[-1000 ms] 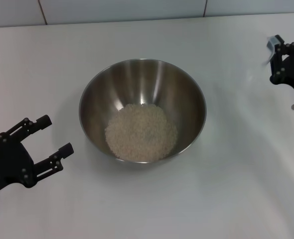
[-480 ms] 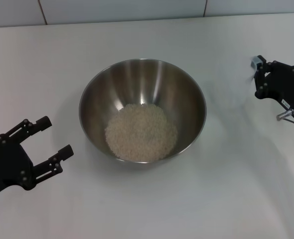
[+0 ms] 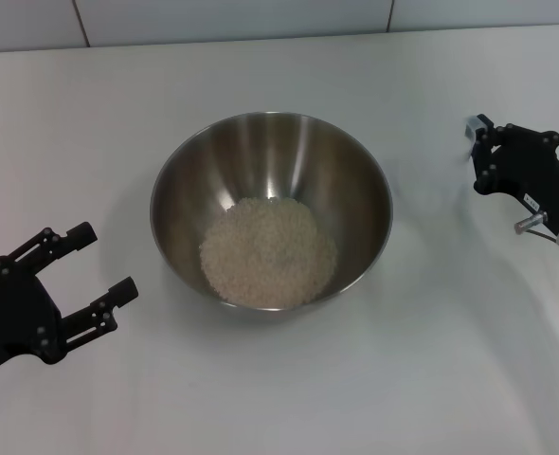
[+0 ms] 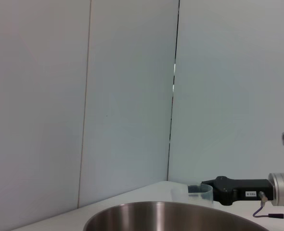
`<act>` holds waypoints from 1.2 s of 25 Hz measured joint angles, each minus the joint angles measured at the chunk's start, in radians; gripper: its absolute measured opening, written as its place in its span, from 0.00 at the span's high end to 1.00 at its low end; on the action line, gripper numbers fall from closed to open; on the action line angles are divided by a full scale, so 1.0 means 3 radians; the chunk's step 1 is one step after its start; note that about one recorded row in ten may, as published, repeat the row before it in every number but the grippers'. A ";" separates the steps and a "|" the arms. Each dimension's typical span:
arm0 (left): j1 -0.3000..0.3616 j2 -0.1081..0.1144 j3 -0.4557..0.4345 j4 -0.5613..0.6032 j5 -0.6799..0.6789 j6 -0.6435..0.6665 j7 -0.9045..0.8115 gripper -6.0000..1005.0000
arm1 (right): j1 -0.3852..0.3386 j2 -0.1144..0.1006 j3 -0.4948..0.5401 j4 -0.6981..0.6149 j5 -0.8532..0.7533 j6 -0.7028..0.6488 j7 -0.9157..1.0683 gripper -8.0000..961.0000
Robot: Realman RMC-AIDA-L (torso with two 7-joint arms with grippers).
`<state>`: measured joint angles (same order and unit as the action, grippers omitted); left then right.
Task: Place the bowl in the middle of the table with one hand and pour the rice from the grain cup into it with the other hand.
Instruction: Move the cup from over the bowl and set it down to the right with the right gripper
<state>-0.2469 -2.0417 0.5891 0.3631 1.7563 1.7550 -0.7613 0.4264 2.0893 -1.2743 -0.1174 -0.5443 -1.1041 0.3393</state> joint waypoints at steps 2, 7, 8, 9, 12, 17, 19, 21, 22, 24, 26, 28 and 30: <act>0.0000 0.0000 0.0000 0.0000 0.0000 0.0006 0.0001 0.19 | 0.0021 0.0000 -0.0001 0.0024 -0.0001 0.0011 0.0003 0.98; 0.0008 0.0000 0.0000 0.0001 0.0000 0.0027 0.0002 0.19 | 0.0038 0.0002 -0.0037 0.0048 -0.0001 0.0034 0.0009 0.98; 0.0009 0.0000 0.0000 0.0001 0.0000 0.0027 0.0002 0.19 | 0.0039 0.0003 -0.0039 0.0048 -0.0002 0.0035 0.0011 0.98; 0.0011 0.0000 0.0000 0.0000 0.0000 0.0027 0.0002 0.19 | 0.0039 0.0004 -0.0041 0.0048 -0.0003 0.0035 0.0014 0.98; 0.0015 0.0000 0.0000 -0.0006 0.0000 0.0027 0.0005 0.19 | 0.0040 0.0005 -0.0044 0.0049 -0.0006 0.0035 0.0039 0.98; 0.0021 0.0002 0.0000 -0.0003 0.0000 0.0035 0.0004 0.19 | 0.0028 0.0005 -0.0043 0.0055 -0.0006 0.0030 0.0060 0.85; 0.0021 0.0007 0.0000 -0.0001 0.0000 0.0040 0.0004 0.19 | 0.0015 0.0005 -0.0043 0.0055 -0.0006 0.0024 0.0062 0.77; 0.0021 0.0013 0.0000 -0.0006 0.0000 0.0043 0.0004 0.19 | 0.0007 0.0004 -0.0042 0.0055 -0.0006 0.0023 0.0064 0.70; 0.0021 0.0015 0.0000 -0.0007 0.0000 0.0045 0.0004 0.19 | 0.0003 0.0004 -0.0042 0.0058 -0.0006 0.0023 0.0064 0.66; 0.0021 0.0016 0.0000 -0.0006 0.0000 0.0050 0.0003 0.19 | -0.0002 0.0002 -0.0042 0.0075 -0.0006 0.0023 0.0065 0.62; 0.0021 0.0016 0.0000 -0.0004 0.0000 0.0055 0.0003 0.19 | -0.0003 -0.0001 -0.0042 0.0093 -0.0006 0.0024 0.0065 0.62; 0.0020 0.0016 0.0000 -0.0002 0.0000 0.0059 0.0002 0.19 | -0.0004 -0.0002 -0.0042 0.0111 -0.0006 0.0027 0.0066 0.62; 0.0020 0.0016 0.0000 -0.0001 0.0000 0.0062 0.0002 0.19 | -0.0015 -0.0003 -0.0042 0.0139 -0.0006 0.0017 0.0066 0.62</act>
<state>-0.2408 -2.0367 0.5890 0.3627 1.7563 1.7736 -0.7608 0.4218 2.0884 -1.2870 -0.0756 -0.5462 -1.0992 0.3590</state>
